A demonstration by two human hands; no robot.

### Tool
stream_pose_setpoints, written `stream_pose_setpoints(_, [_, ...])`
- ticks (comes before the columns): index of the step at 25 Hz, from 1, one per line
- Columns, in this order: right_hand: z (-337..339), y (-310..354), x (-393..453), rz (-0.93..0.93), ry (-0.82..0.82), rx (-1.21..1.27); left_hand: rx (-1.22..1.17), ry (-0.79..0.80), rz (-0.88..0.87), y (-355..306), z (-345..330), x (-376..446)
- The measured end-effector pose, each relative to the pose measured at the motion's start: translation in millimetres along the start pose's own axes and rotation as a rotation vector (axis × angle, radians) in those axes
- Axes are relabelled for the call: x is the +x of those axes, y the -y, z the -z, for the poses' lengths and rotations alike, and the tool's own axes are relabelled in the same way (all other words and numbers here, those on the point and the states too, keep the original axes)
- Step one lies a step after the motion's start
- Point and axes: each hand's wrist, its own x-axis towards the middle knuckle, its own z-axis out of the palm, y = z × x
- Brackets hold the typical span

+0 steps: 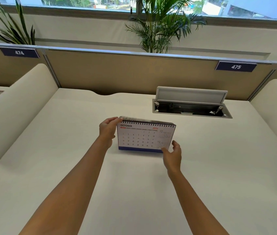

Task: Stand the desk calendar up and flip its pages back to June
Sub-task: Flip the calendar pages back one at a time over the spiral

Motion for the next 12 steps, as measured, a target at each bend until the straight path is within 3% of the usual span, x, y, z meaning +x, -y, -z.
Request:
stream_pose_setpoints(6, [-6.6, -7.6, -10.9, 0.095, 0.04, -0.085, -0.005, -0.005, 0.011, 0.7, -0.2, 0.5])
stream_pose_setpoints(12, [-1.6, -11.2, -22.9, 0.147, -0.16, -0.035, 0.007, -0.001, 0.025, 1.4, 4.4, 1.1])
